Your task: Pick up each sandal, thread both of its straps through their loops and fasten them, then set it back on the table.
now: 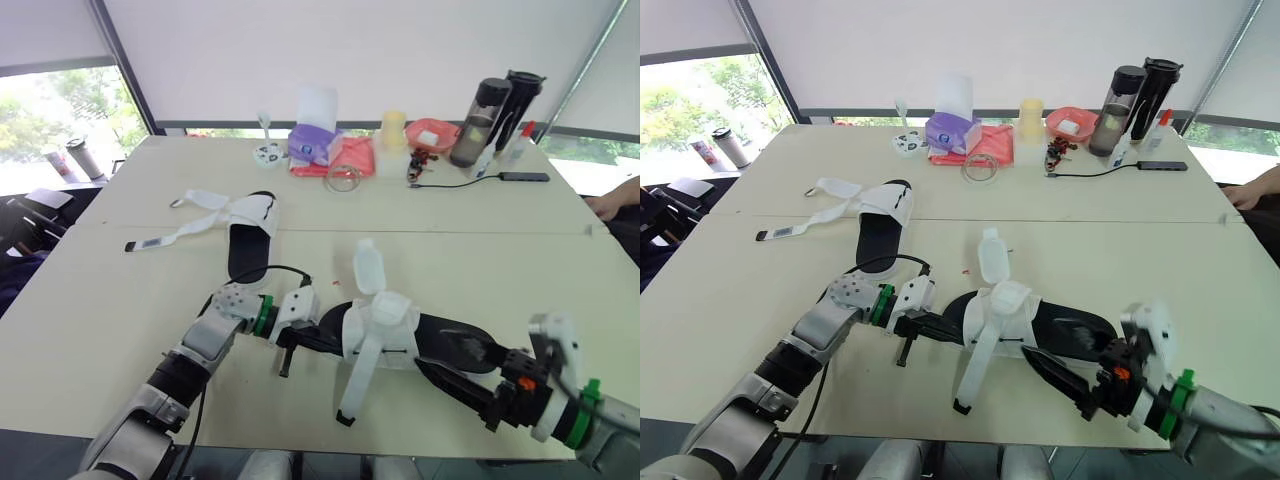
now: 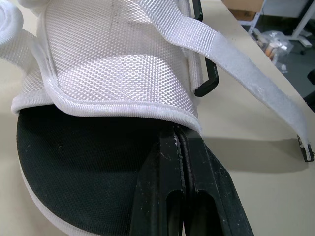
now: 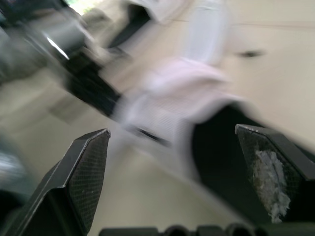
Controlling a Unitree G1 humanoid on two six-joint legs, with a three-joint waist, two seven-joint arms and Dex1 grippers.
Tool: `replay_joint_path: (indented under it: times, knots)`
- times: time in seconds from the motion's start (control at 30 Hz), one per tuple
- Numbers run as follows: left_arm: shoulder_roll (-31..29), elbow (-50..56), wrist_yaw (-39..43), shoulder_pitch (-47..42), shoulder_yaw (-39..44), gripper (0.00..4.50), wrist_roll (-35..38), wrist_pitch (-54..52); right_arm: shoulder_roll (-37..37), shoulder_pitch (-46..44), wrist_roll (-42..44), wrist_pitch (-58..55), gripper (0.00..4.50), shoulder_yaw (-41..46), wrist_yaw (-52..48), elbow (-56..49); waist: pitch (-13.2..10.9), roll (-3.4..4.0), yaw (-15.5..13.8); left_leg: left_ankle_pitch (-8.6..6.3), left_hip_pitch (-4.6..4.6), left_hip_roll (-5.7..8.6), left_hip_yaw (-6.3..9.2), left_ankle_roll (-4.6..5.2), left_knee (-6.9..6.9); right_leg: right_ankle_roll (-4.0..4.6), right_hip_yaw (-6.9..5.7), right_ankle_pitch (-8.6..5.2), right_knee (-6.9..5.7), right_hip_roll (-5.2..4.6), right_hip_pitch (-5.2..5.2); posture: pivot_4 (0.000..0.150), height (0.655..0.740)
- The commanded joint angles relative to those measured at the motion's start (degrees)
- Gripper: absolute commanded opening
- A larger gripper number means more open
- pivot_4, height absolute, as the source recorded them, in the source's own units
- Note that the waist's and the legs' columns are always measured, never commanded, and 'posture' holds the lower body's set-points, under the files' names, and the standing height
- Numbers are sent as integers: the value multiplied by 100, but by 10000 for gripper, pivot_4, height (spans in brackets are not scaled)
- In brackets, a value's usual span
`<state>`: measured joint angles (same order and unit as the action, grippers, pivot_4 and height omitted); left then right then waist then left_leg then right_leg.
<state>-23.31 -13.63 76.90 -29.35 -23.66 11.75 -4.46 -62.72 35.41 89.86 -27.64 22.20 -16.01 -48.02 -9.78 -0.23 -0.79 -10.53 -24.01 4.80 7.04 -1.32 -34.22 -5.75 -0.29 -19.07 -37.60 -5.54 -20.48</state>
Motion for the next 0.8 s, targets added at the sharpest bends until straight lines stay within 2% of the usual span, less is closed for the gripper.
replay_joint_path:
  times: [0.03,0.13,0.3,0.53,0.67,0.8]
  knots:
    - [-72,-74,-94,-10,-26,0,-235,-59,-442,-400,1438,-727,43694,-293,181,297,3,-5,4,-4,-15,0,0,8,-1,1,-2,2,18,0,-5,1500,7400]
    - [-85,55,-170,-7,12,0,-228,-85,-672,-708,1746,-1247,43694,-602,159,538,2,-9,3,-18,-42,7,-7,32,-17,-15,-4,10,43,-4,-14,1500,7400]
    - [-1,355,-442,134,91,0,-119,-301,-524,-1056,1135,-1803,43694,-1079,-59,655,-1,-14,-3,-22,-47,14,-9,38,-25,-31,-5,19,42,-8,-16,1500,7400]
    - [665,-70,-1155,69,167,0,-160,-172,-14,-1368,501,-2089,43694,-1570,-36,851,-2,-14,-14,-36,-53,18,-7,55,-79,-38,-2,22,45,-13,1,1500,7400]
    - [858,-332,-1147,102,141,0,-196,62,223,-1473,155,-2195,43694,-1700,-17,893,-1,-13,-12,-40,-59,28,-8,61,-83,-47,1,26,54,-24,-4,1500,7400]
    - [1302,-850,-1263,68,308,0,-63,329,352,-1423,-106,-2258,43694,-1631,-27,833,0,-11,-37,-41,-66,31,-10,63,-82,-56,0,29,54,-25,-7,1500,7400]
